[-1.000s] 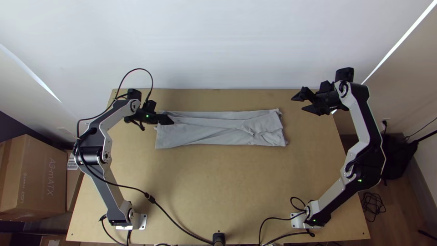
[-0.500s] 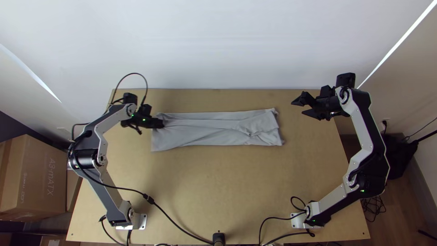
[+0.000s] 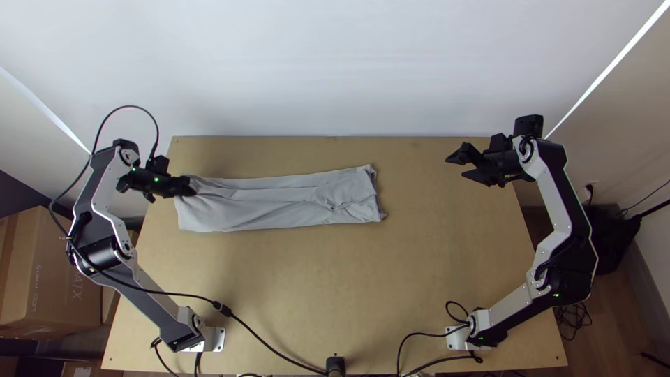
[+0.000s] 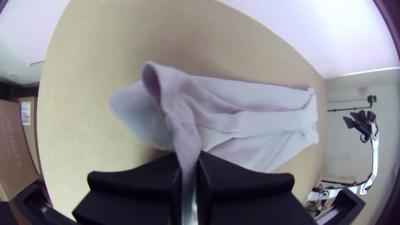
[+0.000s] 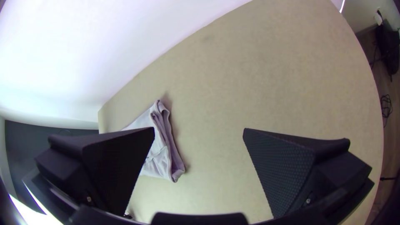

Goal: Fold the t-shirt

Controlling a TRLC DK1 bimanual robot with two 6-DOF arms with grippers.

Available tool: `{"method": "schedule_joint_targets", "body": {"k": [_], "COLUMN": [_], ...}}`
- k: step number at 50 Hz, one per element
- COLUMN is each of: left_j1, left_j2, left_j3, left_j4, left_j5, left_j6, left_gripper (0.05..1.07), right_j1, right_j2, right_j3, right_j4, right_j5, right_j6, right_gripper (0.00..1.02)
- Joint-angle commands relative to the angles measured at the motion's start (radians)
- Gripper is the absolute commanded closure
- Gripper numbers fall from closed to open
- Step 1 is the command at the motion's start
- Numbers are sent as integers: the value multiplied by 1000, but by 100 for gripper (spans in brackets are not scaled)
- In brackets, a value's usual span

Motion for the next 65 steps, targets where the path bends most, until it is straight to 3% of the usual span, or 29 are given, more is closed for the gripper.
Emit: {"method": "schedule_joint_targets", "body": {"k": [1, 12, 26, 35, 61, 63, 64, 65], "left_j1": [-89, -353, -652, -765, -1001, -1011, -1018, -1026], "left_j2": [-80, -118, 31, 174, 368, 384, 390, 398], "left_j3": [82, 174, 389, 585, 605, 605, 605, 605], "left_j4": [-82, -108, -96, -73, 200, 237, 254, 269], "left_j5": [21, 21, 20, 18, -30, -31, -31, -28], "left_j6": [-9, -157, -323, -420, -581, -601, -613, -627], "left_gripper": [105, 105, 105, 105, 105, 94, 79, 57], "right_j1": [13, 10, -37, -62, -28, -22, -18, -10], "right_j2": [-27, -43, -84, -115, -212, -222, -227, -233], "right_j3": [-22, -27, -59, -102, -272, -292, -303, -315], "right_j4": [6, 6, 6, 6, 81, 89, 95, 101], "right_j5": [-12, -12, -12, -13, -10, -10, -10, -9], "right_j6": [24, 27, 29, 24, 63, 69, 72, 78], "right_gripper": [5, 5, 5, 5, 5, 5, 5, 5]}}
